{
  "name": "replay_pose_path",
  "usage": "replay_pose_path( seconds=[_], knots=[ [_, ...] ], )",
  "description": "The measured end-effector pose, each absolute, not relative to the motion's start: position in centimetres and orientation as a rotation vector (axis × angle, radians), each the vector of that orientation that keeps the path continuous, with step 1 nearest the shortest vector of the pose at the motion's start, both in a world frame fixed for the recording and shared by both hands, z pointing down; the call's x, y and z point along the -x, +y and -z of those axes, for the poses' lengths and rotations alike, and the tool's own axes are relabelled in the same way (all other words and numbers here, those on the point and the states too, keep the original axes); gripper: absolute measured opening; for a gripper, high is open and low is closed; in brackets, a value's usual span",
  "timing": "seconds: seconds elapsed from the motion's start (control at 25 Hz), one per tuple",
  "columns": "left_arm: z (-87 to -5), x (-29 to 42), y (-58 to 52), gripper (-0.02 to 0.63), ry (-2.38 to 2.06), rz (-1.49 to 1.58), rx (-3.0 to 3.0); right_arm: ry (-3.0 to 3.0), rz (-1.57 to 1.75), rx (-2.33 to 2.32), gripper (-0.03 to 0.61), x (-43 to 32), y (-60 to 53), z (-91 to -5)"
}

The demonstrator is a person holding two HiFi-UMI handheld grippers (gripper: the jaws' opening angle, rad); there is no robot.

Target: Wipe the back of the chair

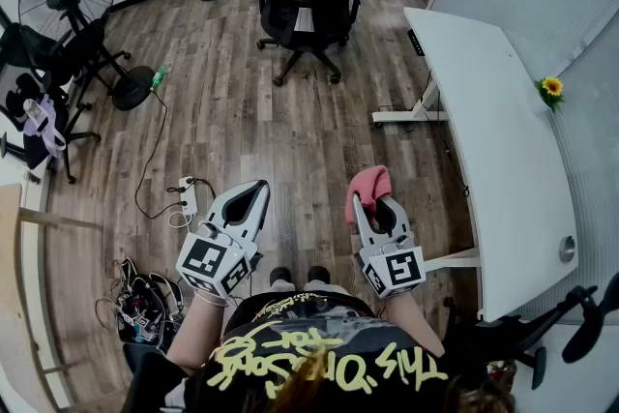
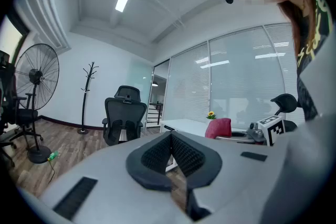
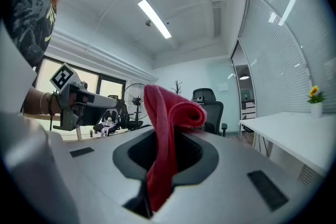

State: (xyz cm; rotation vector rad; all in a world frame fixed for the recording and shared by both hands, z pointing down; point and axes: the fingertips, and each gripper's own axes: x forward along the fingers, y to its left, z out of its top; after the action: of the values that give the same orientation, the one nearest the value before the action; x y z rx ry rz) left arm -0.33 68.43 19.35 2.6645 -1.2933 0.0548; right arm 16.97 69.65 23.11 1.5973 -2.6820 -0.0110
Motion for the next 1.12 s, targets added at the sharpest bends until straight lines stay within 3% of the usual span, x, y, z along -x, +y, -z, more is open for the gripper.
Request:
replay_pose_path(
  seconds=[1.12],
  knots=[
    [-20.9,-1.6,64.9,-0.006,-1.332,-0.062,-2.616,-2.686,-0.067,-1.589,0.066,-20.0,65.8,-24.5]
  ],
)
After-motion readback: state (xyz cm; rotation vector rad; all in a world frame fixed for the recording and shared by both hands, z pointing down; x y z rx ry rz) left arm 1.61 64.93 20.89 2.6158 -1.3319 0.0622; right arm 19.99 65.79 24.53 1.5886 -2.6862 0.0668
